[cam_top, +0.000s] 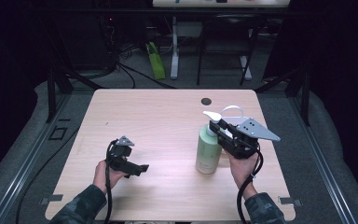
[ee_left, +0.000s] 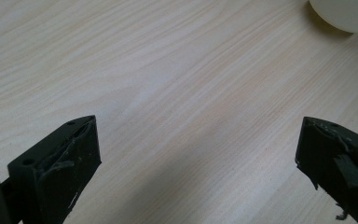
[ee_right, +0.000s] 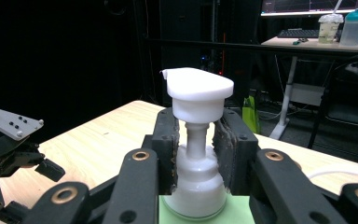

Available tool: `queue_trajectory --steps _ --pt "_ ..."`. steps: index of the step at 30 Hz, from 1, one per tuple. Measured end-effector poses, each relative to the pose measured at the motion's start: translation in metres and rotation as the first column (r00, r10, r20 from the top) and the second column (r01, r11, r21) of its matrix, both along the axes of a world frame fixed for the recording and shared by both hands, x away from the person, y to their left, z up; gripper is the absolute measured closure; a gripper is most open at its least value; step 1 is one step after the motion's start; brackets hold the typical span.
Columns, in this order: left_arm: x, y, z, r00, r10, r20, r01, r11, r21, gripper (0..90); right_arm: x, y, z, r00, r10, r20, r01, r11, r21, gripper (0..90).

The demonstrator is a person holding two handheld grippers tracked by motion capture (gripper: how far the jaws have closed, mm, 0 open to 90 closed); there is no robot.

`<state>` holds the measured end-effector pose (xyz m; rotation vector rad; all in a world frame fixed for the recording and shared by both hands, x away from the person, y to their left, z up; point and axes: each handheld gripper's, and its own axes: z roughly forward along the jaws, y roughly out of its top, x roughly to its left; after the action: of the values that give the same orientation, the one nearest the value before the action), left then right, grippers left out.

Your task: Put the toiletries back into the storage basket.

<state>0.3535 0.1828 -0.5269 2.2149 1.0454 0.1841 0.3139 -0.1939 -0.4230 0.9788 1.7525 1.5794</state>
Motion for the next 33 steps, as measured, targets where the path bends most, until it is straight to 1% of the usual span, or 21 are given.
queue_trajectory --steps 4,15,33 --pt "0.0 0.0 0.0 1.0 0.0 -0.002 0.0 1.0 0.0 0.0 0.003 0.0 0.004 1.0 0.002 0.002 -0.002 1.0 0.002 70.6" --pt "0.0 0.0 -0.001 1.0 -0.003 -0.006 0.003 1.0 0.003 0.0 0.009 0.001 0.009 1.0 0.001 0.007 -0.001 1.0 -0.003 70.5" --pt "0.001 0.0 -0.001 1.0 -0.006 -0.003 0.006 0.9999 0.008 0.0 0.019 0.009 0.02 0.9997 0.014 0.022 -0.014 1.0 -0.006 70.5"
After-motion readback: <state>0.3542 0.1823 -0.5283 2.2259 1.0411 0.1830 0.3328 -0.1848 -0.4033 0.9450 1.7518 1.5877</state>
